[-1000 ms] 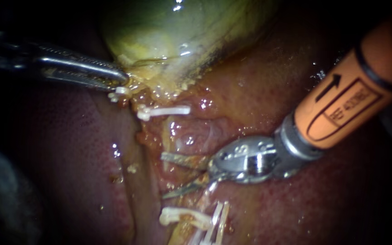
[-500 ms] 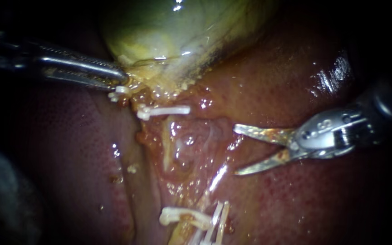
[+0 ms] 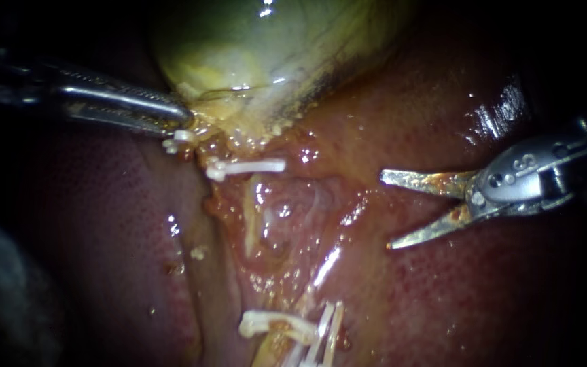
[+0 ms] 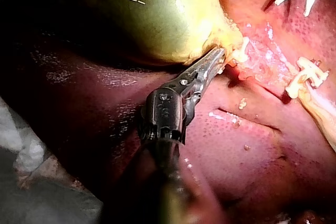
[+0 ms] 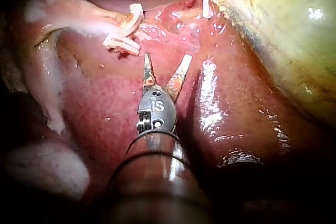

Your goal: Go back from the cut right tube

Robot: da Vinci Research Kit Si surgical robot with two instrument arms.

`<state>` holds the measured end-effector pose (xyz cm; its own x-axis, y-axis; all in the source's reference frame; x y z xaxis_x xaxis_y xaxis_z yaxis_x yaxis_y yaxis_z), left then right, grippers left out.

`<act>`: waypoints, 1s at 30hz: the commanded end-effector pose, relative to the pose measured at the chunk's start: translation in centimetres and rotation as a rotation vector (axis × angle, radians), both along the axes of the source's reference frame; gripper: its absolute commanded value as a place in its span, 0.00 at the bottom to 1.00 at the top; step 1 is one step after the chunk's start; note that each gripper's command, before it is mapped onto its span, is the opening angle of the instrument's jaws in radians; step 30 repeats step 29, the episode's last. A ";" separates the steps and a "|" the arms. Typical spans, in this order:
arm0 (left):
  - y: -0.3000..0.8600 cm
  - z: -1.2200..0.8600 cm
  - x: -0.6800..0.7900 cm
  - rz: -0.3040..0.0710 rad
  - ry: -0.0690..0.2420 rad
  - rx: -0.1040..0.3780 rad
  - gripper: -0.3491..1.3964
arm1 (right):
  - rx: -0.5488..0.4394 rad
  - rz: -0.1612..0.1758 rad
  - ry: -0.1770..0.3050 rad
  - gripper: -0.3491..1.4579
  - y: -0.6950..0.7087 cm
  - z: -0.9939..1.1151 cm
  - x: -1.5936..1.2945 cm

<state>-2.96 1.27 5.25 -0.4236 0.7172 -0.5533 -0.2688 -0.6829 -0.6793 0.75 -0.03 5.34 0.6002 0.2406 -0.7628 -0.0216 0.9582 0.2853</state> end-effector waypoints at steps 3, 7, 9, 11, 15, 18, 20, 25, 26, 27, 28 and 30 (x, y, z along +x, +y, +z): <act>-0.03 0.04 -0.04 -0.002 0.006 -0.004 0.00 | 0.000 0.000 0.000 0.98 0.00 0.01 0.00; -0.06 0.13 -0.14 0.002 0.015 -0.006 0.00 | 0.000 0.000 0.000 0.98 0.00 0.01 0.00; -0.09 0.19 -0.21 0.007 0.015 -0.005 0.00 | 0.000 0.000 -0.001 0.98 0.00 0.02 0.00; -0.11 0.26 -0.26 0.013 0.015 -0.004 0.00 | 0.000 0.000 -0.001 0.98 0.00 0.02 0.00; -0.16 0.39 -0.38 0.029 0.020 -0.008 0.00 | 0.000 0.001 -0.001 0.98 0.01 0.03 0.00; -0.20 0.47 -0.43 0.036 0.024 -0.009 0.00 | 0.000 0.001 -0.001 0.98 0.01 0.03 0.00; -0.22 0.51 -0.46 0.037 0.023 -0.003 0.00 | 0.000 0.001 -0.001 0.98 0.01 0.03 0.00; -0.24 0.53 -0.47 0.039 0.024 0.002 0.00 | 0.000 0.001 -0.001 0.98 0.01 0.04 0.00; -0.24 0.53 -0.46 0.039 0.024 0.002 0.00 | 0.000 0.001 -0.001 0.99 0.01 0.04 0.00; -0.24 0.53 -0.46 0.040 0.024 0.002 0.00 | 0.000 0.001 -0.001 0.99 0.01 0.04 0.00; -0.24 0.53 -0.46 0.040 0.024 0.002 0.00 | 0.000 0.001 -0.001 0.99 0.01 0.04 0.00; -0.24 0.53 -0.46 0.040 0.024 0.002 0.00 | 0.000 0.001 -0.001 0.99 0.01 0.04 0.00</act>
